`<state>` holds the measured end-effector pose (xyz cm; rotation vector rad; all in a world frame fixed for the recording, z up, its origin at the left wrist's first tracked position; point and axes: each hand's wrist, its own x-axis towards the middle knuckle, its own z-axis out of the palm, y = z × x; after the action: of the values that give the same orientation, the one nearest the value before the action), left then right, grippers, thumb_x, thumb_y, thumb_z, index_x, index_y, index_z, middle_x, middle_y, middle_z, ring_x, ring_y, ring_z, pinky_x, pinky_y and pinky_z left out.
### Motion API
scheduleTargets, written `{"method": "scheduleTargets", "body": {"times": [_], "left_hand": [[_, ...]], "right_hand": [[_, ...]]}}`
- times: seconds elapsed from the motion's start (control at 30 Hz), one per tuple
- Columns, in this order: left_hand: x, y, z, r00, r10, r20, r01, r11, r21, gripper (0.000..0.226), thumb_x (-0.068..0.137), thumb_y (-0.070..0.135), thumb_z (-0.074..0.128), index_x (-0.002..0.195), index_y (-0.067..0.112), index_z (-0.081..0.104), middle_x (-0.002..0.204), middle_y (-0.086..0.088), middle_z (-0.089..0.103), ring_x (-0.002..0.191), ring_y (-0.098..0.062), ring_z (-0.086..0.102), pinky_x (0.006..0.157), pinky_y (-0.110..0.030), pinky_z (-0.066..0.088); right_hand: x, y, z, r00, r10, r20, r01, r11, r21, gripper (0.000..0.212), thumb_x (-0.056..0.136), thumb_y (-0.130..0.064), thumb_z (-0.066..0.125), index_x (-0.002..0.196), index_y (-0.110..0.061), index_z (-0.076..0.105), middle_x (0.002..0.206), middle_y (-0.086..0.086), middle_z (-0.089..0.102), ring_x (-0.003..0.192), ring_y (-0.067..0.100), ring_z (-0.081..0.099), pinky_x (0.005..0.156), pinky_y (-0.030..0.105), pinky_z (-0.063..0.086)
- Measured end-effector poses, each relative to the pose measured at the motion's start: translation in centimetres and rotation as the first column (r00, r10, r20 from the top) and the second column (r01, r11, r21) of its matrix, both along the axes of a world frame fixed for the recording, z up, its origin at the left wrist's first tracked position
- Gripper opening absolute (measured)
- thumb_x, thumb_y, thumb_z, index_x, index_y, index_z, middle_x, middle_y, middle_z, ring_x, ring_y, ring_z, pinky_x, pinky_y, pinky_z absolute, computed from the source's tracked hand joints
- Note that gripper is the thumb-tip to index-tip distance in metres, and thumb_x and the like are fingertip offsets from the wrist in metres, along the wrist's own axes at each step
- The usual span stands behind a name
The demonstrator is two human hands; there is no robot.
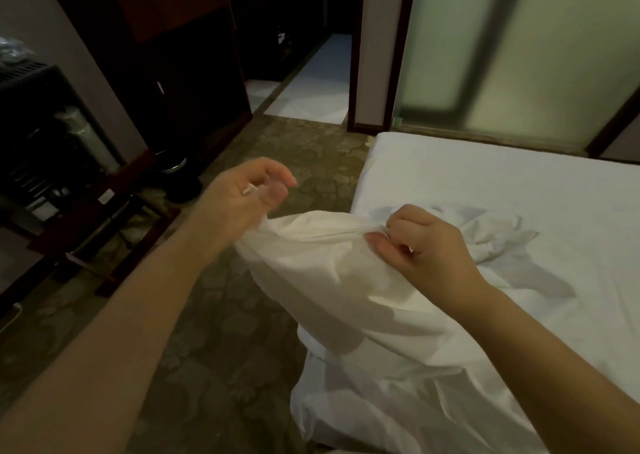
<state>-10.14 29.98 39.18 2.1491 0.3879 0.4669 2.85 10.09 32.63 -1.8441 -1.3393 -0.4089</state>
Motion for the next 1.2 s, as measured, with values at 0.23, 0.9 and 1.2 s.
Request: {"method": "scheduleTargets", "body": {"times": [0.23, 0.9, 1.2], "left_hand": [[2.0, 0.4, 3.0, 0.939, -0.239, -0.247, 0.276, 0.952, 0.131, 0.025, 0.051, 0.053, 0.067, 0.075, 0.049, 0.067, 0.083, 0.015, 0.062, 0.084, 0.002, 0.054, 0.079, -0.028, 0.038], [10.5, -6.1, 3.4, 0.918, -0.394, 0.048, 0.392, 0.919, 0.041, 0.021, 0.078, 0.056, 0.048, 0.083, 0.039, 0.060, 0.081, 0.027, 0.058, 0.080, 0.007, 0.054, 0.071, -0.015, 0.038], [10.3, -5.2, 4.7, 0.825, -0.518, -0.223, 0.530, 0.848, -0.008, 0.007, 0.068, 0.033, 0.072, 0.063, 0.031, 0.067, 0.061, 0.016, 0.061, 0.064, 0.006, 0.057, 0.059, -0.012, 0.039]], "right_hand": [[1.3, -1.5, 3.6, 0.991, -0.126, 0.049, 0.129, 0.990, -0.064, 0.029, 0.087, -0.034, 0.055, 0.065, -0.015, 0.056, 0.075, -0.009, 0.045, 0.056, 0.002, 0.036, 0.059, 0.002, 0.033], [2.9, -1.7, 6.1, 0.955, -0.280, -0.094, 0.285, 0.957, 0.044, 0.032, 0.085, -0.031, 0.063, 0.059, -0.015, 0.053, 0.060, -0.008, 0.049, 0.055, 0.011, 0.048, 0.050, 0.016, 0.040], [2.6, -2.8, 5.3, 0.839, 0.118, -0.531, -0.047, 0.988, 0.145, 0.019, 0.078, -0.045, 0.056, 0.073, -0.028, 0.064, 0.075, 0.000, 0.063, 0.071, 0.016, 0.060, 0.065, 0.028, 0.052]]}}
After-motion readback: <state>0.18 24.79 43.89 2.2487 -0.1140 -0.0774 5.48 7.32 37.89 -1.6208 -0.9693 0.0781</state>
